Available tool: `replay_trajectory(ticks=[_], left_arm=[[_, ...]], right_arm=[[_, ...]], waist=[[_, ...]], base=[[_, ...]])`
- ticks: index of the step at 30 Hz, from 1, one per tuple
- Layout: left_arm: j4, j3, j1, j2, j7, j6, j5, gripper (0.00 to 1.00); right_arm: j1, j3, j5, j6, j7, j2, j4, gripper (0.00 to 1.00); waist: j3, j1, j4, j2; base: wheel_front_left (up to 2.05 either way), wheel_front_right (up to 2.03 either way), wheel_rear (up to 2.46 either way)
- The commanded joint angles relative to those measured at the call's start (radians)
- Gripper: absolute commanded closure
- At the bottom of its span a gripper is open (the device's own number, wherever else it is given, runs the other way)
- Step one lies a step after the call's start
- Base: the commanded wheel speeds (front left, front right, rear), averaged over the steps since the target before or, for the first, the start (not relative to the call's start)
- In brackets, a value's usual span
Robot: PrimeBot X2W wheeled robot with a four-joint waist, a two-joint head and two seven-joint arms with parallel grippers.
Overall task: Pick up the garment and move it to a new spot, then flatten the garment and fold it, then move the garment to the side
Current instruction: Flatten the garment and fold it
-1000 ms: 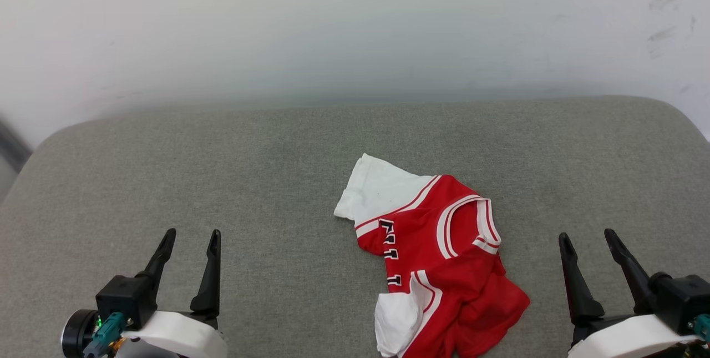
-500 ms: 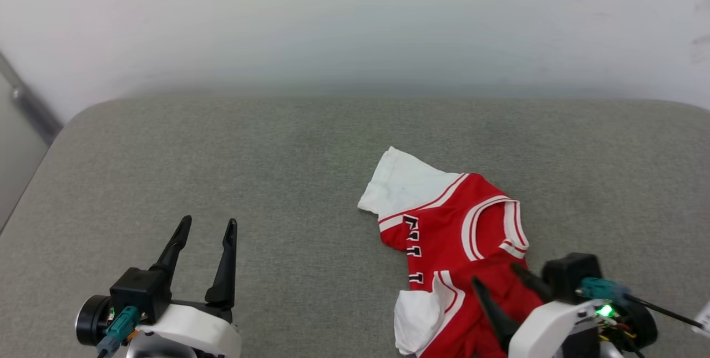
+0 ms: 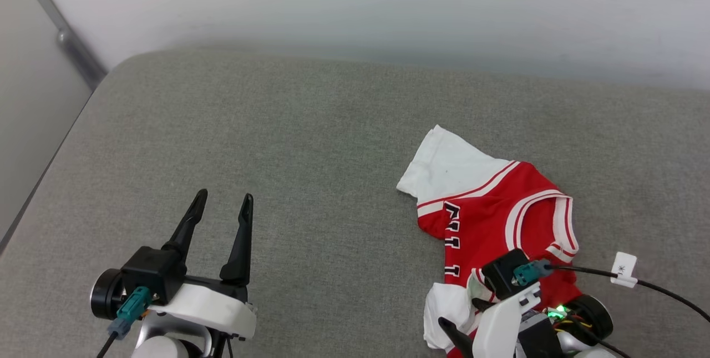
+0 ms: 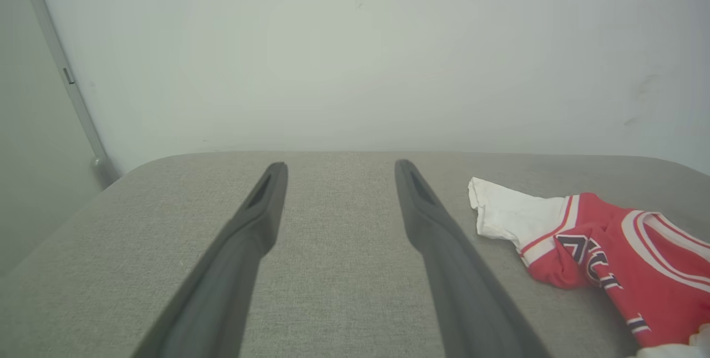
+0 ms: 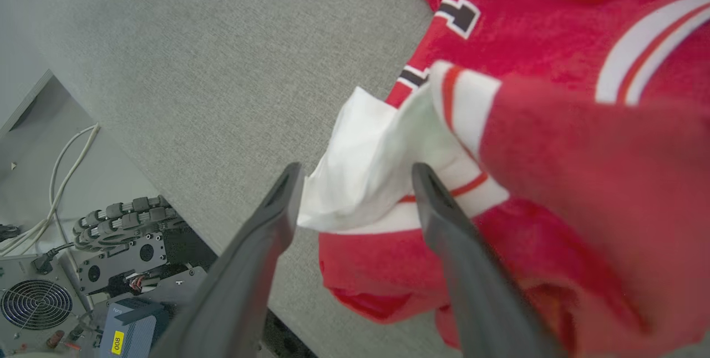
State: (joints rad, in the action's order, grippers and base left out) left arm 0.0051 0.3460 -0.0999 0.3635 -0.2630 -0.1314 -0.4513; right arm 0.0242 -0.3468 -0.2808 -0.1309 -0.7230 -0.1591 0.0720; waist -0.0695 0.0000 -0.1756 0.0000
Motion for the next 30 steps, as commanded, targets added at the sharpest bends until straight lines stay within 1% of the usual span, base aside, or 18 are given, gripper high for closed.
replay_trajectory(ticks=[1,3,4,5,6,12,15,17,19,23,26,30], left_arm=[[0.001,-0.006,-0.012,-0.009,-0.002,0.007,0.009,0.00],[0.007,-0.013,-0.013,-0.018,-0.002,0.016,0.011,0.00],[0.011,-0.017,-0.015,-0.021,-0.002,0.021,0.015,0.00],[0.014,-0.020,-0.017,-0.024,-0.002,0.026,0.019,0.00],[0.017,-0.023,-0.017,-0.028,-0.002,0.028,0.020,0.00],[0.029,-0.039,-0.010,-0.040,-0.002,0.044,0.040,0.00],[0.031,-0.047,-0.002,-0.040,-0.002,0.048,0.045,0.00],[0.033,-0.051,0.005,-0.039,-0.002,0.048,0.048,0.00],[0.034,-0.055,0.009,-0.037,-0.002,0.049,0.050,0.00],[0.036,-0.061,0.012,-0.034,-0.002,0.051,0.050,0.00],[0.035,-0.063,0.007,-0.034,-0.002,0.053,0.050,0.00],[0.037,-0.063,0.000,-0.033,-0.002,0.054,0.047,0.00]], right_arm=[[0.021,-0.006,-0.009,0.000,-0.005,-0.002,-0.018,0.00],[0.031,-0.010,-0.013,0.000,-0.012,0.002,-0.039,0.00],[0.035,-0.010,-0.013,0.000,-0.013,0.004,-0.046,0.22],[0.039,-0.011,-0.014,0.000,-0.011,0.005,-0.049,0.73],[0.045,-0.011,-0.015,0.000,-0.006,0.006,-0.049,1.00],[0.083,-0.002,-0.004,0.000,0.054,0.003,-0.001,1.00],[0.104,0.032,0.006,0.000,0.083,0.002,0.038,1.00],[0.113,0.074,0.018,0.000,0.098,0.000,0.064,1.00],[0.111,0.132,0.027,0.000,0.104,0.000,0.090,1.00],[0.079,0.298,0.038,0.000,0.093,0.011,0.108,1.00],[0.044,0.438,0.030,0.000,0.094,0.027,0.080,1.00],[0.005,0.606,0.013,0.000,0.116,0.072,0.005,1.00]], waist=[[-0.022,0.0000,-0.013,0.0000],[-0.031,0.0000,-0.013,0.0000],[-0.034,0.0000,-0.012,0.0000],[-0.035,0.0000,-0.010,0.0000],[-0.036,0.0000,-0.007,0.0000],[-0.022,0.0000,0.029,0.0000],[-0.011,0.0000,0.053,0.0000],[-0.006,0.0000,0.071,0.0000],[-0.003,0.0000,0.089,0.0000],[-0.007,0.0000,0.117,0.0000],[-0.016,0.0000,0.130,0.0000],[-0.033,0.0000,0.143,0.0000]], base=[[0.00,0.00,0.00],[0.00,0.00,0.00],[0.00,0.00,0.00],[0.00,0.00,0.00],[0.00,0.00,0.00],[0.00,0.00,0.00],[0.00,0.00,0.00],[0.00,0.00,0.00],[0.00,0.00,0.00],[0.00,0.00,0.00],[0.00,0.00,0.00],[0.00,0.00,0.00]])
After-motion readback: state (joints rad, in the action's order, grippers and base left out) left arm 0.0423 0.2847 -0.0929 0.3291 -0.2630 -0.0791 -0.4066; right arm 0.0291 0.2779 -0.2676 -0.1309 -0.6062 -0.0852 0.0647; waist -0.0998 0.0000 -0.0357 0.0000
